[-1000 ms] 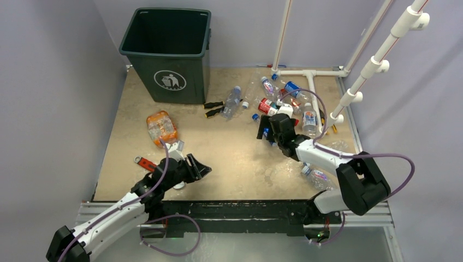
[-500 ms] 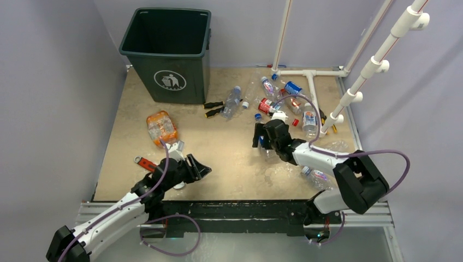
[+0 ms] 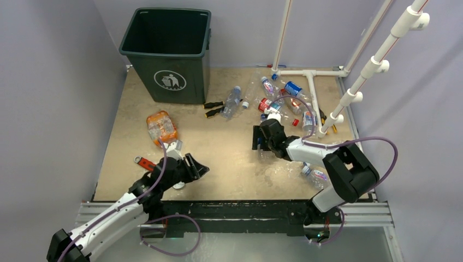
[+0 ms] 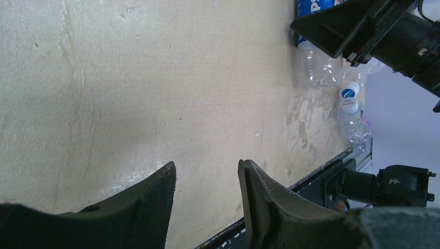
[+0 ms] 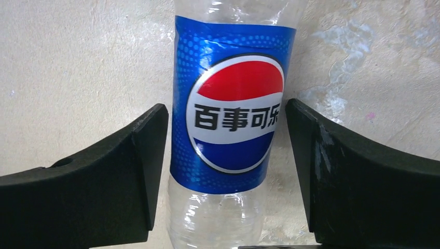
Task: Put the plastic bottles in the bin
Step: Pick up the plastic bottle at the center of the board, then place the plastic bottle in the trash bin, then pick up the plastic bottle at the center of the board.
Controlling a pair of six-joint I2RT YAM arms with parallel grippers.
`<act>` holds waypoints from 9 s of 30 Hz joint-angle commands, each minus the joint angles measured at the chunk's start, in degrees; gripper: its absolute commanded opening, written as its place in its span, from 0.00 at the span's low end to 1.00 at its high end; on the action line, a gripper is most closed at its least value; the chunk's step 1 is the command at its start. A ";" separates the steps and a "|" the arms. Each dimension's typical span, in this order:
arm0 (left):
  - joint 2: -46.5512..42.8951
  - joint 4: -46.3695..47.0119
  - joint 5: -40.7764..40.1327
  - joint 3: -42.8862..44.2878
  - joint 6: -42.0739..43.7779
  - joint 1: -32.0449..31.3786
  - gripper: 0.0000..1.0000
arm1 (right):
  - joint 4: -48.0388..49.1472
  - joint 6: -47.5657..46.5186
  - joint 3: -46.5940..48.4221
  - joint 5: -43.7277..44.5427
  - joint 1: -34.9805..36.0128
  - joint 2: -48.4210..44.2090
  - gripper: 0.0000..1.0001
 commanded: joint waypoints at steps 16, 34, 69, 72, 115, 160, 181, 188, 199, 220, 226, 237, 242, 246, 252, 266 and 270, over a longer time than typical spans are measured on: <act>2.74 -2.18 -9.36 28.65 15.09 -0.16 0.77 | 17.45 -6.88 -12.37 -16.82 12.82 -34.59 0.46; 12.41 24.84 21.67 37.72 20.84 -0.16 0.86 | 50.96 -1.21 -27.89 -37.54 13.99 -50.44 0.44; 19.57 38.06 30.95 34.84 13.82 -0.30 0.41 | 68.19 1.07 -21.00 -35.14 22.39 -30.68 0.43; 18.30 37.55 30.73 34.92 14.62 -0.30 0.31 | 67.15 0.48 -20.18 -34.53 23.27 -30.18 0.43; 30.94 31.57 -29.33 71.74 66.10 -0.22 0.00 | 30.80 9.14 -26.91 -21.22 24.08 -54.14 0.99; 61.80 48.95 -13.31 78.19 49.22 26.41 0.00 | 36.32 13.68 -30.07 -29.21 24.15 -42.14 0.99; 70.99 34.51 -5.08 87.57 36.78 29.94 0.00 | 23.02 8.20 -25.73 -21.30 24.15 -50.50 0.99; 67.53 34.41 -11.15 84.10 35.96 29.92 0.68 | 19.50 7.97 -25.83 -20.24 24.15 -54.55 0.99; 49.55 28.99 -21.58 79.57 30.32 29.92 0.97 | 18.91 6.56 -24.40 -19.24 24.15 -54.35 0.99; 3.95 -31.64 -20.82 33.21 4.07 29.92 0.99 | 26.82 14.31 -32.36 -12.89 24.08 -49.67 0.99; 5.53 -27.14 -14.49 23.54 -1.52 29.92 0.99 | 28.08 14.22 -32.12 -13.92 24.09 -48.16 0.99; 14.44 -17.48 -17.59 14.33 -4.45 29.75 0.99 | 27.17 14.26 -32.35 -13.24 24.13 -48.02 0.99; 23.08 -13.93 -20.20 13.27 -5.11 29.11 0.97 | 28.86 14.73 -31.95 -14.30 24.15 -45.56 0.99; 25.65 -11.33 -23.11 13.32 -4.25 26.19 0.94 | 29.95 14.87 -32.05 -14.05 24.12 -44.61 0.99; 31.03 -11.52 -30.54 16.33 -4.36 19.52 0.93 | 30.69 15.34 -33.12 -13.87 24.12 -44.78 0.99; 45.08 -6.29 -33.97 20.71 -2.09 18.49 0.67 | 32.92 15.62 -36.26 -12.54 24.12 -48.18 0.99; 45.11 -4.99 -34.48 19.75 -2.26 18.24 0.59 | 31.51 15.43 -35.75 -12.92 24.10 -48.57 0.99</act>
